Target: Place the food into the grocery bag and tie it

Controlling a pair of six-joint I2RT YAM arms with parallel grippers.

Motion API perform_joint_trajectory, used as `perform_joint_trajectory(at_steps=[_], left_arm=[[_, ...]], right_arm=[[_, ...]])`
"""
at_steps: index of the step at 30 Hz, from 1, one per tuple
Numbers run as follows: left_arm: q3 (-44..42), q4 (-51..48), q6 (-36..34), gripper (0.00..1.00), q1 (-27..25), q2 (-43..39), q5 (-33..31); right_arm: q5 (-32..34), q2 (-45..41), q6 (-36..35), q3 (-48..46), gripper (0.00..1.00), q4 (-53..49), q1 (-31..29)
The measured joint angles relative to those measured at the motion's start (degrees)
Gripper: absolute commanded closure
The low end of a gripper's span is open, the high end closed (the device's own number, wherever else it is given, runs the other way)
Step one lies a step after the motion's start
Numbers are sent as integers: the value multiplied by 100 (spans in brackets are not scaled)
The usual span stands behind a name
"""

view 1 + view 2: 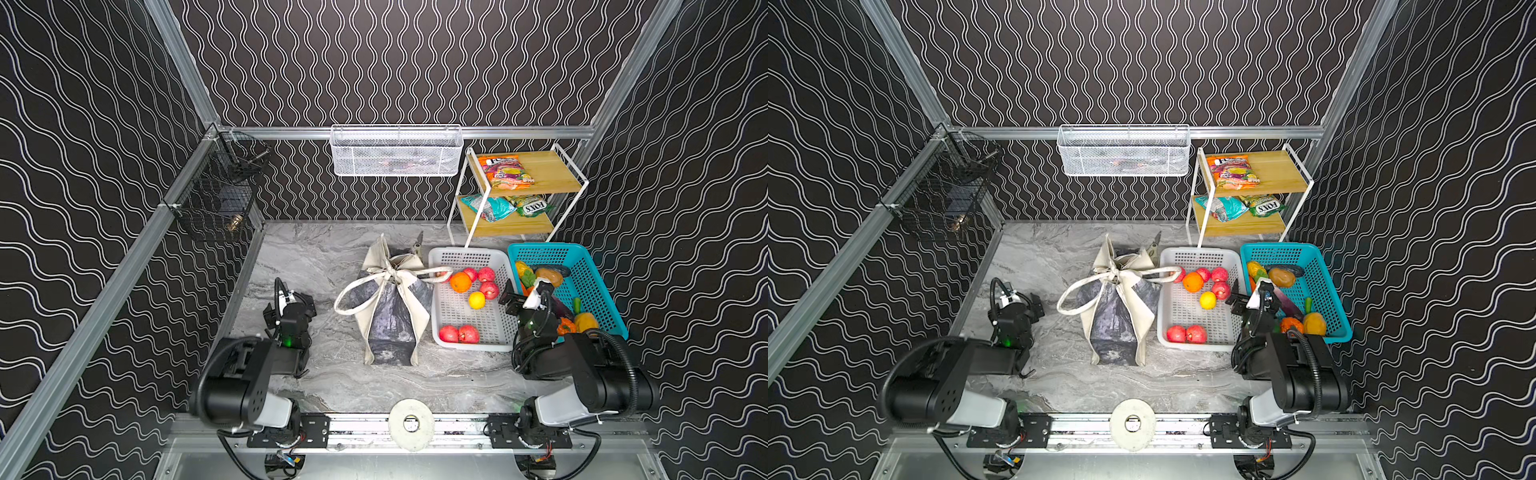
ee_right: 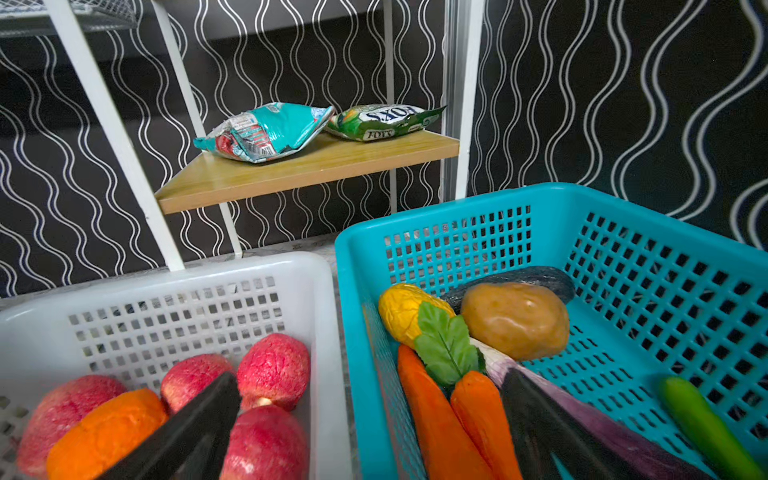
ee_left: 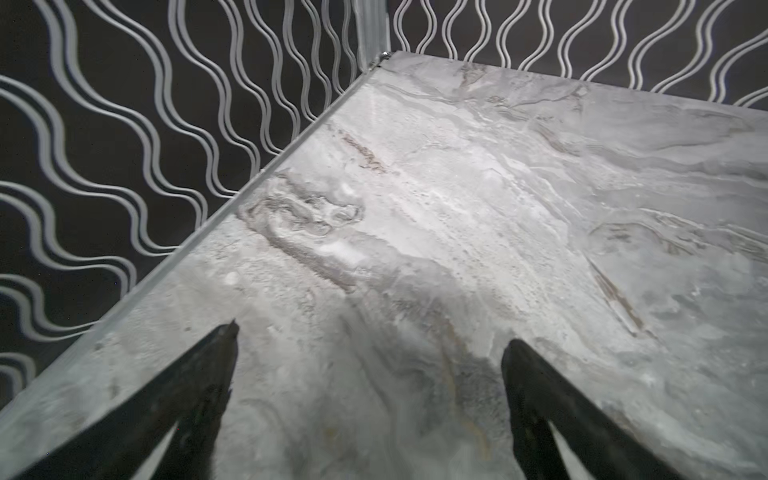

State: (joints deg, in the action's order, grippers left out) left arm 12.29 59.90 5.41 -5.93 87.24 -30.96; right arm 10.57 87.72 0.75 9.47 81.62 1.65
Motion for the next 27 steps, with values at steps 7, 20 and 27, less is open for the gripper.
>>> perform_joint_trajectory(at_steps=[7,20,27], left_arm=[[518,15,-299,2,15,262,699],[769,-63,-560,2,17,793,1239],[769,-72,-573,2,17,798,1272]], right_arm=[[-232,37,-37,348,1,-457,-2],[-55,46,9,525,1,-754,-4],[-37,46,9,529,1,-758,-4]])
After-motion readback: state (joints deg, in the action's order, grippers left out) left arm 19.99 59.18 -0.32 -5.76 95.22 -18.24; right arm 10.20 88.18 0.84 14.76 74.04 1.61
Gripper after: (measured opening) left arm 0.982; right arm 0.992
